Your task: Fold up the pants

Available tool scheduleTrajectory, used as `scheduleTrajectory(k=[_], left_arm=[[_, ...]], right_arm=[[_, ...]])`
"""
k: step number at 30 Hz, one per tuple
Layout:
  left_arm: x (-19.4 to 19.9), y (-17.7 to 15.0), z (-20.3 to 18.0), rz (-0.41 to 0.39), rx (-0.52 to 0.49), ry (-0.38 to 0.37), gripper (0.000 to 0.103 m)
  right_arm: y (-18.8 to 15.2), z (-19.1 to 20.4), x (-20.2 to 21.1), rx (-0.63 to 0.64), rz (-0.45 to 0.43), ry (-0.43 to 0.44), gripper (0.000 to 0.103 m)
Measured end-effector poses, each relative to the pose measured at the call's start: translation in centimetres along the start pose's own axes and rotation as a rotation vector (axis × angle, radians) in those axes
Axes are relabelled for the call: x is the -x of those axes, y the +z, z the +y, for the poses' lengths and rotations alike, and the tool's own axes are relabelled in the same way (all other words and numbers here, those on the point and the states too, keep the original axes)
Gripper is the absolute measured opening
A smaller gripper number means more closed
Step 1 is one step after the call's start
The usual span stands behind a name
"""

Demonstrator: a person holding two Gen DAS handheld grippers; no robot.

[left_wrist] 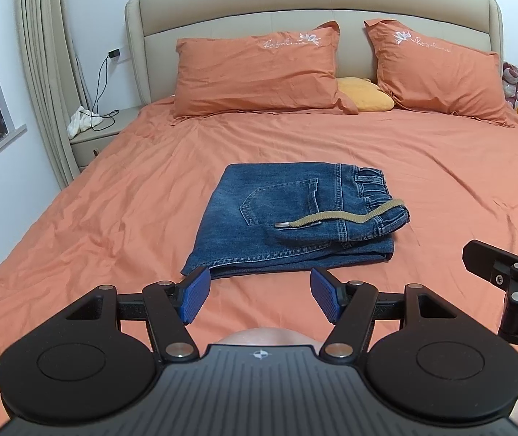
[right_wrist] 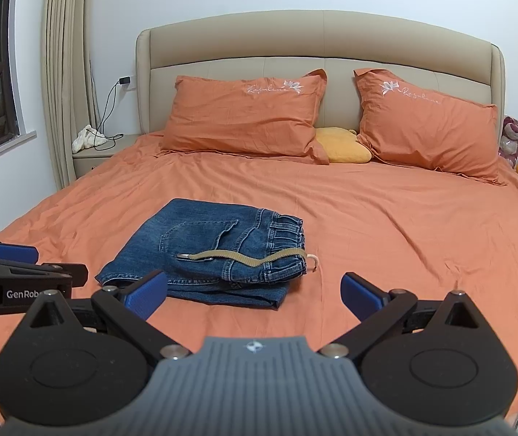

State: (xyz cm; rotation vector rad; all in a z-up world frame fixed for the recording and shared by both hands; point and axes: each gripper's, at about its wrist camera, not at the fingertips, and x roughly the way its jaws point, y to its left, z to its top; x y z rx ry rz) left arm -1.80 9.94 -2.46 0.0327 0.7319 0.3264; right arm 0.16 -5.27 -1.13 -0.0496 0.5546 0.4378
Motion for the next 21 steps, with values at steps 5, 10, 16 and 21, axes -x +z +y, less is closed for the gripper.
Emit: scheduleTrajectory(k=[5, 10, 16, 21], left_arm=[[0.17, -0.09, 0.22, -0.014, -0.010, -0.012, 0.074], [0.23, -0.09, 0.15, -0.021, -0.024, -0.015, 0.074], [0.15, -0.04, 0.62, -0.025, -0.026, -0.016, 0.074], [0.17, -0.07, 0.70, -0.023, -0.030, -0.021, 0.074]], right_arm=[[-0.15, 0.03, 0.09, -0.004, -0.002, 0.002, 0.097], [-0.17, 0.04, 0.15, -0.005, -0.002, 0.003, 0.097], [-0.18, 0.09, 0.22, -0.006, -0.002, 0.002, 0.097], [-0.20, 0.12, 0.30, -0.008, 0.000, 0.002, 0.097]])
